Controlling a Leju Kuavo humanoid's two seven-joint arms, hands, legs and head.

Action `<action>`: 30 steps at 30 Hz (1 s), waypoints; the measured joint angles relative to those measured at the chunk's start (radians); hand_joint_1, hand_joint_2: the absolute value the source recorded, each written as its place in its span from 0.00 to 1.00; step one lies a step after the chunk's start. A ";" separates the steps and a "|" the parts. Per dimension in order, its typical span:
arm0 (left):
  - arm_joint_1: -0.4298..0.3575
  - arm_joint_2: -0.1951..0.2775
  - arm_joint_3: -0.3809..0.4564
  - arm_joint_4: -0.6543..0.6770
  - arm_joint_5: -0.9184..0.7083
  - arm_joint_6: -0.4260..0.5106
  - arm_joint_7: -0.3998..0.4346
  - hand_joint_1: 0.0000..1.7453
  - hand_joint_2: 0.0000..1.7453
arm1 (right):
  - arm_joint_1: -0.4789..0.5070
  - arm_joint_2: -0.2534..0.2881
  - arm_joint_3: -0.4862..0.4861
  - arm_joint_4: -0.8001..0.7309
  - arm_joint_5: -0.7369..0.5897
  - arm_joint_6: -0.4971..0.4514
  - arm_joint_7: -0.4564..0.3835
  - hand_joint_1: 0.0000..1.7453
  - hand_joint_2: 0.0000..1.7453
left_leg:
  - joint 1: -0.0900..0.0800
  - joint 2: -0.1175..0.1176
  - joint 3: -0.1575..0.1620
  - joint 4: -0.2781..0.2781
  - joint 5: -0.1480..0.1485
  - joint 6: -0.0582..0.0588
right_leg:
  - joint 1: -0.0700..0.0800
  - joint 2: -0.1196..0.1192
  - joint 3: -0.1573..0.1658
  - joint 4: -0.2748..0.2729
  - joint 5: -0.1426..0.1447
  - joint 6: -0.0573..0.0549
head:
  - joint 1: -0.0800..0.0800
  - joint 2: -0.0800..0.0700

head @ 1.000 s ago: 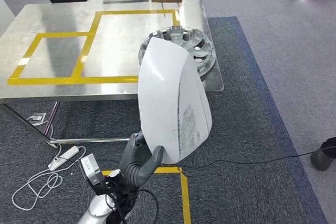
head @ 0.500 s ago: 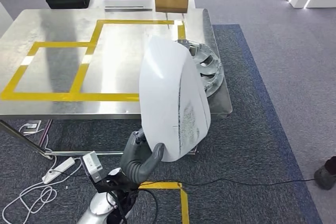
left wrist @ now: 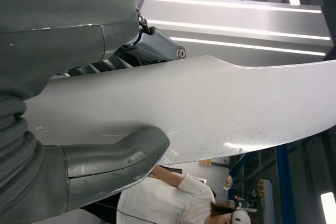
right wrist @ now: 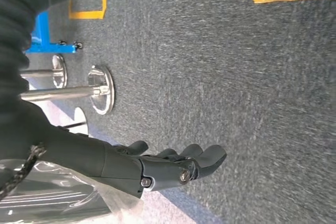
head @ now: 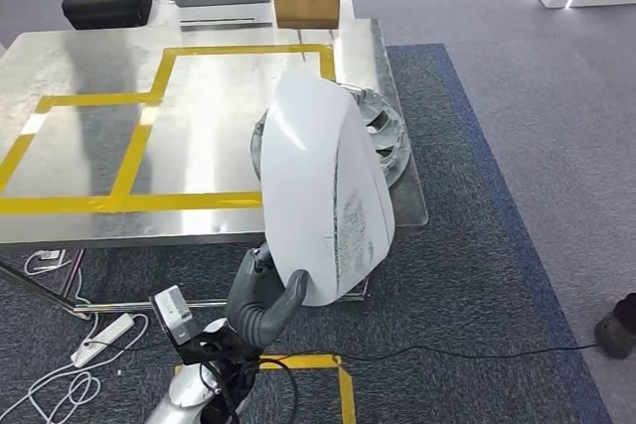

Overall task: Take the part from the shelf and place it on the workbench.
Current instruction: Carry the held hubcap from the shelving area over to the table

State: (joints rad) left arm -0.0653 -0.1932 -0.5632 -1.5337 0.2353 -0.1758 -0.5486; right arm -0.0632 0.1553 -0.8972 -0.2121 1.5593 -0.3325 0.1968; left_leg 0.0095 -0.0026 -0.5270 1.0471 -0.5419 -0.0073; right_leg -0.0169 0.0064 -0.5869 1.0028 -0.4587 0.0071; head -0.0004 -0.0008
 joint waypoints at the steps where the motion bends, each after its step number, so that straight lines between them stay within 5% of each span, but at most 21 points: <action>1: 0.001 0.000 0.000 0.000 0.001 0.000 0.000 1.00 1.00 | -0.001 0.000 0.000 0.000 0.001 0.000 0.000 0.00 1.00 | -0.002 0.000 0.004 -0.027 0.010 0.004 | 0.001 0.000 -0.001 0.000 -0.001 0.006 | 0.000 0.000; 5: 0.005 -0.002 0.002 0.000 0.007 -0.001 -0.002 1.00 1.00 | 0.000 0.000 0.000 0.000 0.004 -0.001 -0.001 0.00 1.00 | -0.004 0.001 -0.002 -0.039 0.032 0.031 | -0.002 -0.001 -0.013 0.012 -0.011 0.032 | -0.001 0.000; 7: 0.005 -0.003 0.002 0.000 0.008 -0.002 -0.005 1.00 1.00 | 0.000 0.000 0.000 0.000 0.005 -0.002 -0.001 0.00 1.00 | -0.002 0.004 -0.004 -0.043 0.041 0.043 | -0.003 -0.002 -0.052 0.091 -0.061 0.038 | 0.003 0.000; 9: 0.006 -0.002 0.003 0.000 0.009 -0.003 -0.006 1.00 1.00 | 0.000 0.000 0.000 0.000 0.008 -0.001 -0.001 0.00 1.00 | -0.005 0.004 -0.010 -0.043 0.044 0.048 | -0.003 -0.003 -0.113 0.225 -0.126 0.042 | 0.005 0.000; 11: 0.010 -0.002 0.006 0.000 0.010 -0.003 -0.006 1.00 1.00 | 0.002 0.000 0.000 0.000 0.010 -0.001 0.000 0.00 1.00 | -0.010 0.004 -0.013 -0.043 0.044 0.049 | -0.003 -0.003 -0.138 0.285 -0.136 0.042 | 0.006 0.000; 14: 0.014 -0.002 0.013 0.000 0.014 -0.003 -0.006 1.00 1.00 | 0.002 0.000 0.000 0.000 0.012 0.001 0.000 0.00 1.00 | -0.015 0.002 -0.010 -0.042 0.041 0.048 | -0.001 -0.003 -0.053 0.128 -0.051 0.030 | 0.006 0.000; 16: 0.016 -0.002 0.017 0.000 0.016 -0.003 -0.006 1.00 1.00 | -0.001 0.000 0.000 0.000 0.012 0.000 0.000 0.00 1.00 | -0.019 0.001 -0.012 -0.038 0.038 0.041 | 0.003 -0.004 0.004 0.024 -0.027 0.022 | 0.005 0.000; 21: 0.019 -0.002 0.022 0.000 0.017 -0.004 -0.006 1.00 1.00 | 0.001 0.000 0.000 0.000 0.012 -0.003 0.002 0.00 1.00 | -0.017 0.001 -0.029 -0.004 0.013 0.015 | 0.001 -0.005 0.022 -0.005 -0.027 0.002 | 0.001 0.000; 25: 0.021 -0.001 0.024 0.000 0.017 -0.004 -0.006 1.00 1.00 | 0.000 0.000 0.000 0.000 0.012 -0.003 0.003 0.00 1.00 | -0.009 0.001 -0.139 0.222 -0.089 -0.003 | -0.001 -0.008 0.025 -0.007 -0.030 -0.008 | -0.003 0.000; 27: 0.022 0.000 0.025 0.000 0.017 -0.004 -0.006 1.00 1.00 | 0.001 0.000 0.000 0.000 0.012 -0.003 0.003 0.00 1.00 | -0.006 0.001 -0.154 0.240 -0.068 -0.004 | -0.001 -0.007 0.028 -0.007 -0.031 -0.007 | -0.004 0.000; 30: 0.022 0.000 0.025 0.000 0.017 -0.004 -0.006 1.00 1.00 | 0.001 0.000 0.000 0.000 0.012 -0.002 0.003 0.00 1.00 | -0.006 0.001 -0.072 0.050 0.040 0.006 | 0.001 -0.004 0.035 -0.006 -0.036 0.000 | -0.003 0.000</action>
State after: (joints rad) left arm -0.0431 -0.1934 -0.5380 -1.5339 0.2524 -0.1793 -0.5550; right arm -0.0623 0.1552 -0.8968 -0.2121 1.5711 -0.3349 0.2003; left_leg 0.0035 -0.0019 -0.5995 1.0975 -0.5018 -0.0017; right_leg -0.0158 0.0025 -0.5519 0.9971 -0.4948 0.0067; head -0.0038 -0.0008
